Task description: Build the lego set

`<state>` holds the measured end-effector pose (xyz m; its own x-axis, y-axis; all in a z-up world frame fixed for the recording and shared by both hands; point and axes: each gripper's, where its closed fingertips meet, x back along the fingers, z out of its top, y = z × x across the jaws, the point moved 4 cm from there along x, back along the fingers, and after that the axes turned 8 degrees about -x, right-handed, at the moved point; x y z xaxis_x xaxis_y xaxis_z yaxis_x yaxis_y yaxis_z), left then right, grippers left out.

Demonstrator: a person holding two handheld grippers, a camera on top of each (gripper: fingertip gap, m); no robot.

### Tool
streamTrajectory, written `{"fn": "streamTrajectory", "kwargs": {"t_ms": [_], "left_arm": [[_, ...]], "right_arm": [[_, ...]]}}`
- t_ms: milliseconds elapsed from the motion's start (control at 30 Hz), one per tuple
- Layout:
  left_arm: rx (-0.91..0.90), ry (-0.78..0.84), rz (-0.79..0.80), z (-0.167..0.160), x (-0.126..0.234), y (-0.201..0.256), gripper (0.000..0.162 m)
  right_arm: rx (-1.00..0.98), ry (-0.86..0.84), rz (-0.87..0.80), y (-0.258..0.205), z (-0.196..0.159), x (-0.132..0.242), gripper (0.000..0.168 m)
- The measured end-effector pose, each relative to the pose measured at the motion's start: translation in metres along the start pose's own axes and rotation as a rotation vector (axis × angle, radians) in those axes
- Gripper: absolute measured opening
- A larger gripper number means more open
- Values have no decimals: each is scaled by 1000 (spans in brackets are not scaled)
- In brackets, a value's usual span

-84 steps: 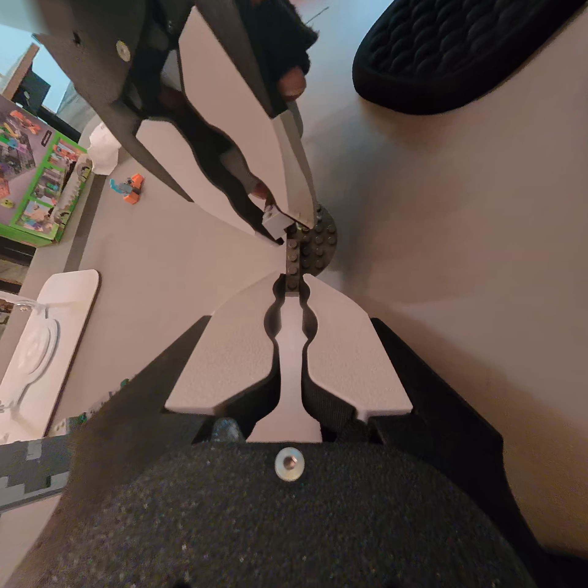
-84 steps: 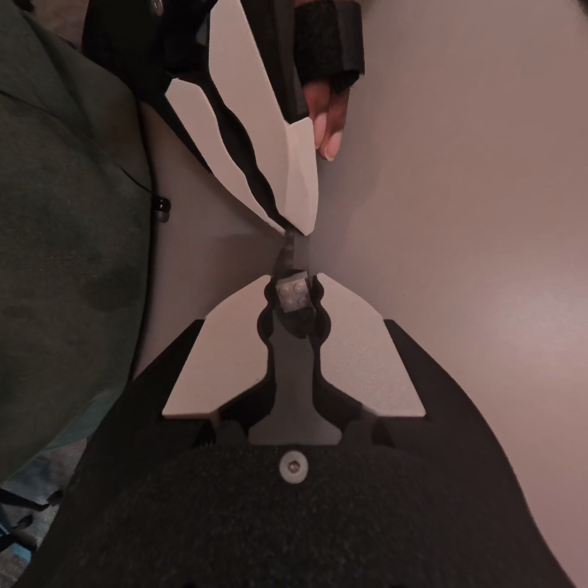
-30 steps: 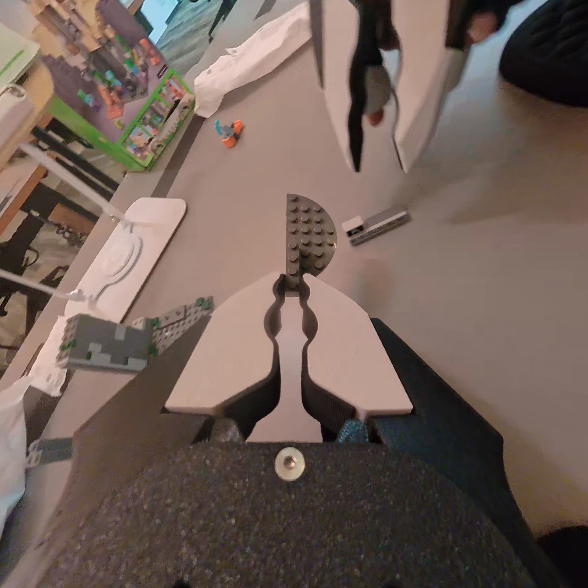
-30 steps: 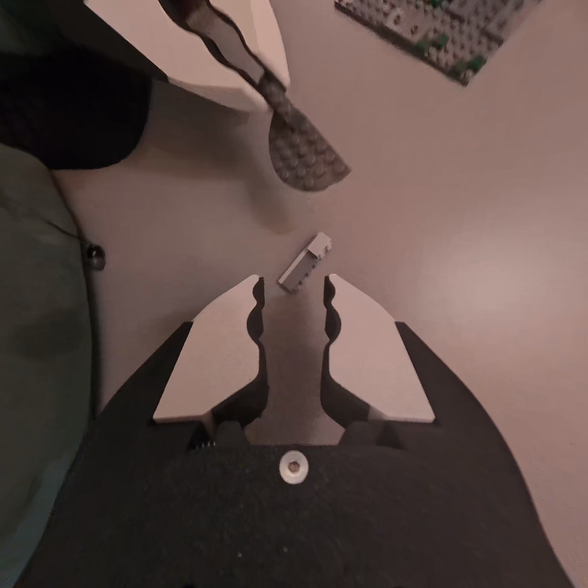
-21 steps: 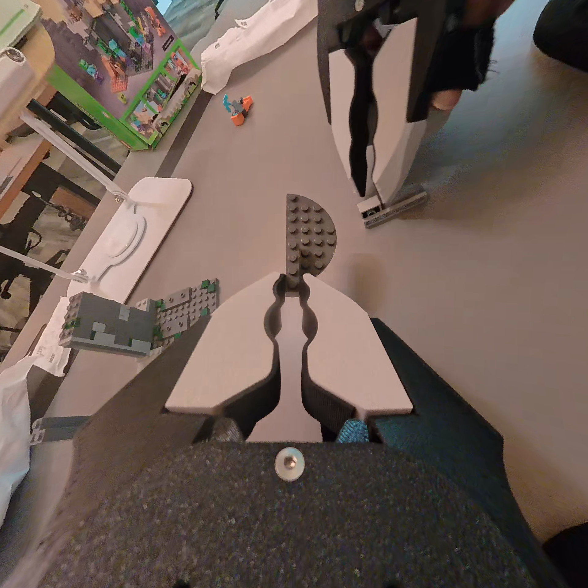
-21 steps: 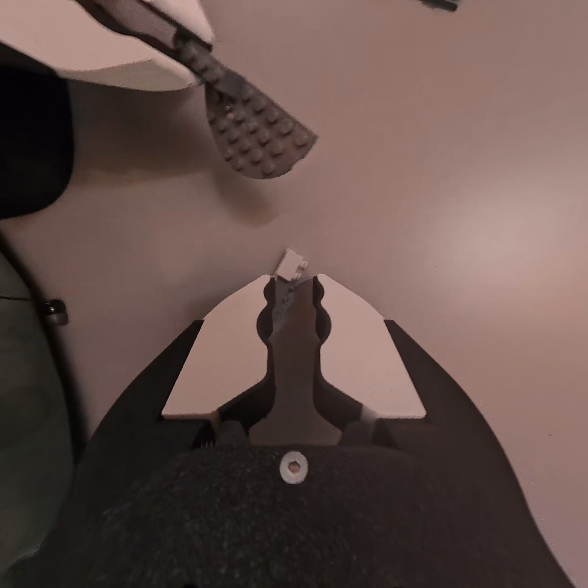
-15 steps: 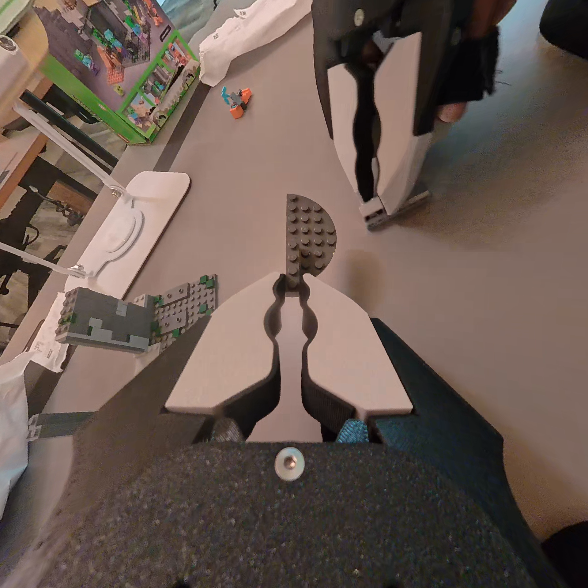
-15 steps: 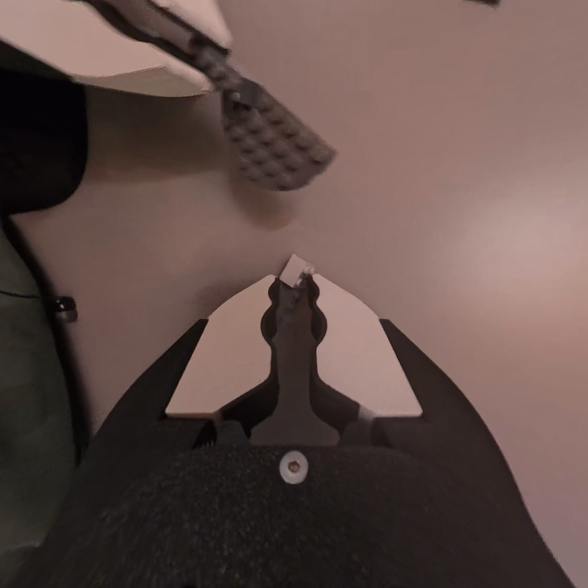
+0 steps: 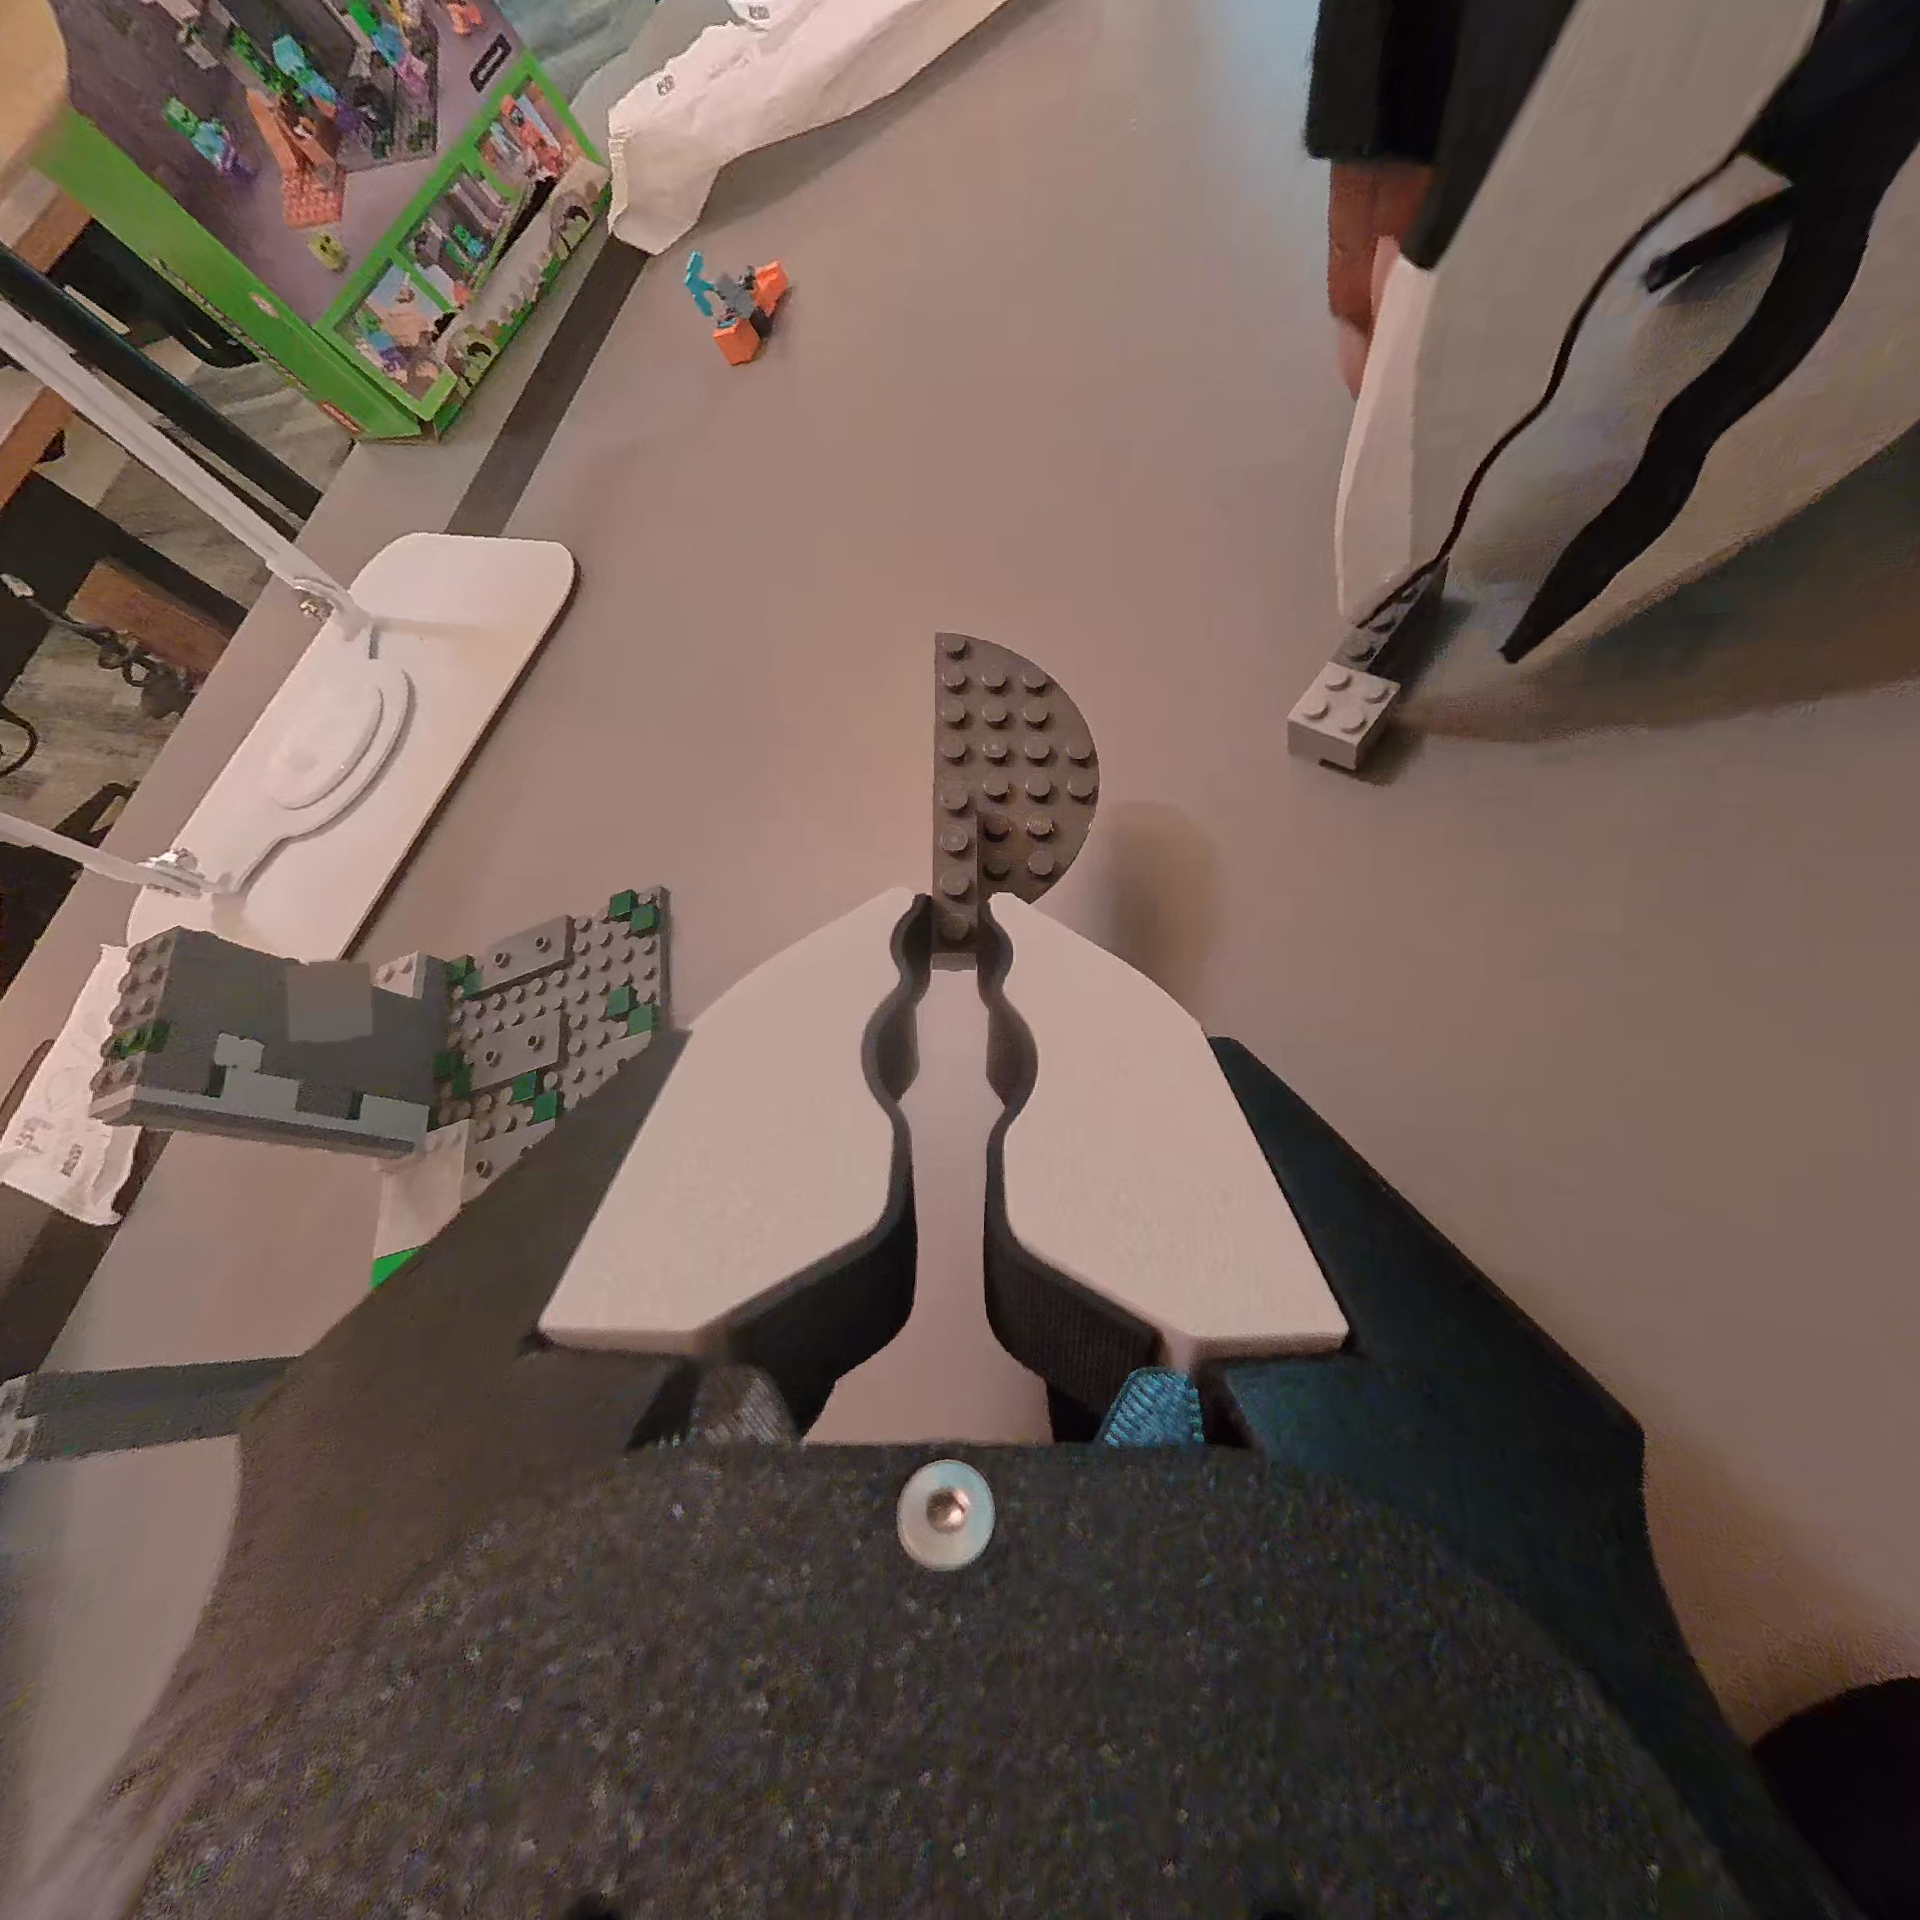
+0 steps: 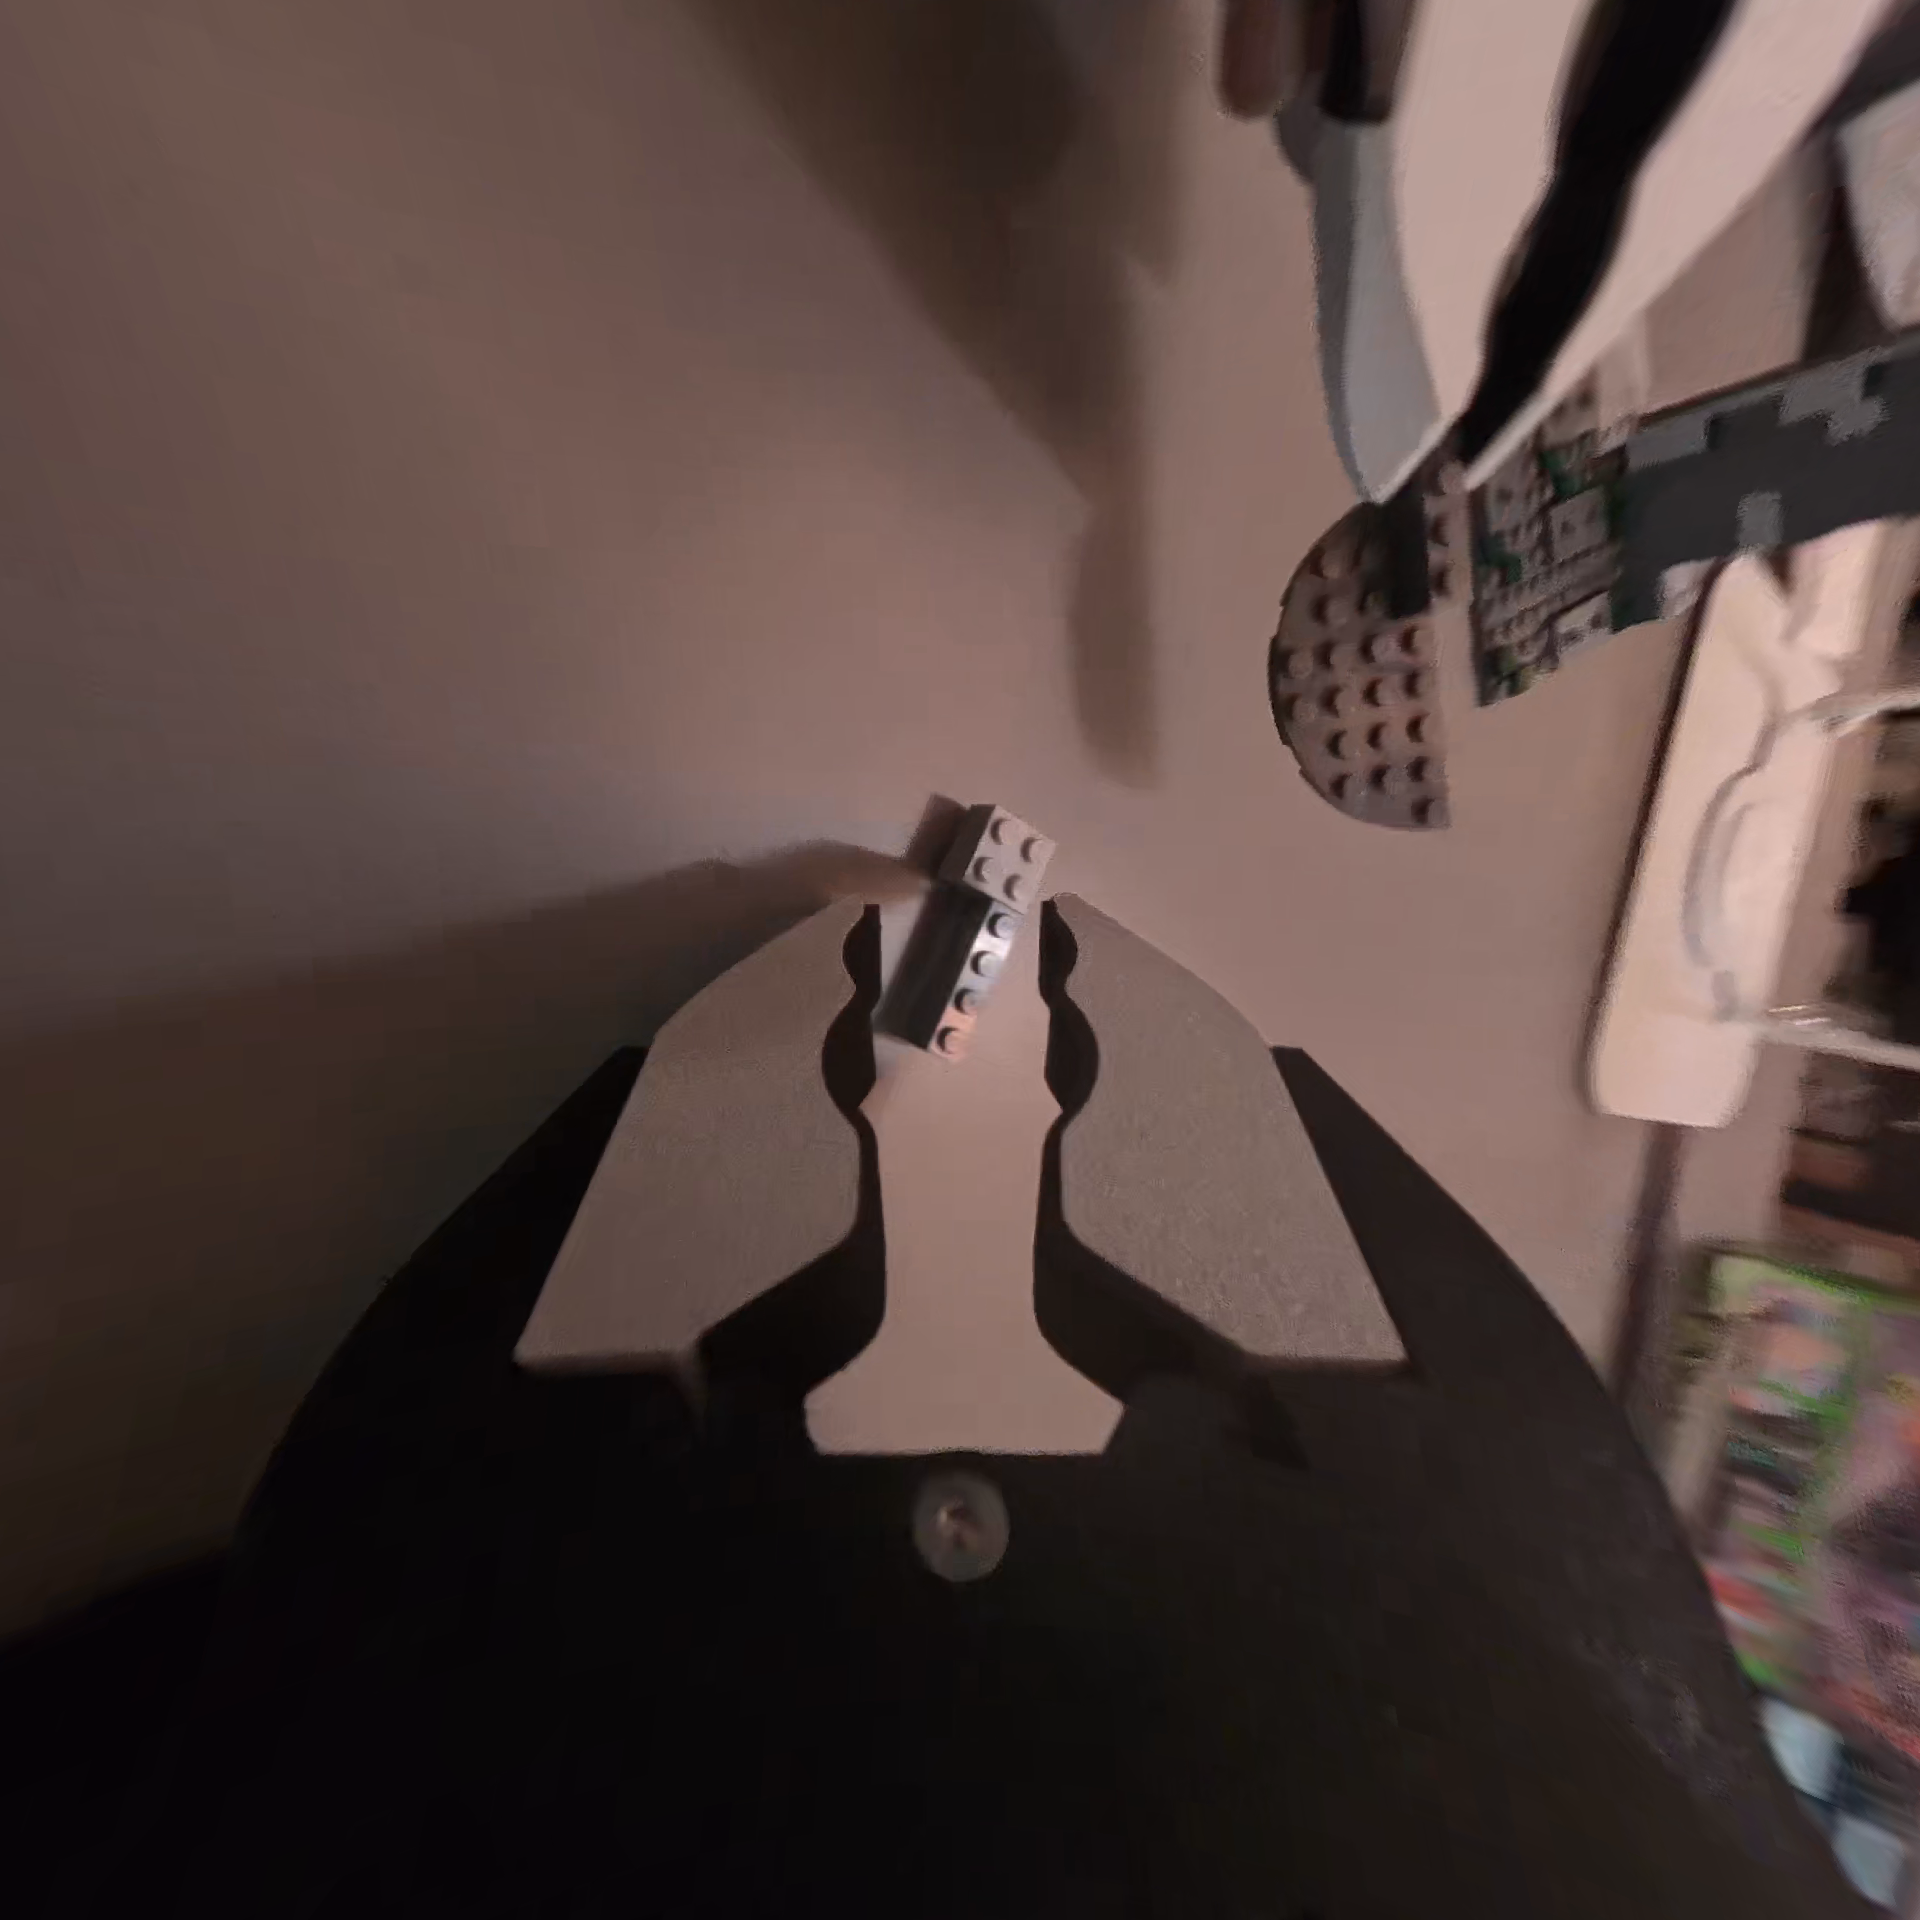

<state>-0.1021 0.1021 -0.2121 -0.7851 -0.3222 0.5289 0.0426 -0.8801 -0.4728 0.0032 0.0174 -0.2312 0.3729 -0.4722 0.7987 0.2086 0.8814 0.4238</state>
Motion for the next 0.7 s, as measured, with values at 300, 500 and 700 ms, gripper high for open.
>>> {"fn": "streamTrajectory", "kwargs": {"t_ms": [300, 500, 700], "left_arm": [[-2, 18, -39, 4, 0, 6, 8], [3, 11, -57, 2, 0, 7, 8], [11, 23, -93, 3, -1, 11, 8]], "right_arm": [[-726, 52, 431, 17, -5, -11, 43], [-674, 73, 383, 18, -6, -23, 21], [-414, 131, 275, 40, 6, 5, 16]]}}
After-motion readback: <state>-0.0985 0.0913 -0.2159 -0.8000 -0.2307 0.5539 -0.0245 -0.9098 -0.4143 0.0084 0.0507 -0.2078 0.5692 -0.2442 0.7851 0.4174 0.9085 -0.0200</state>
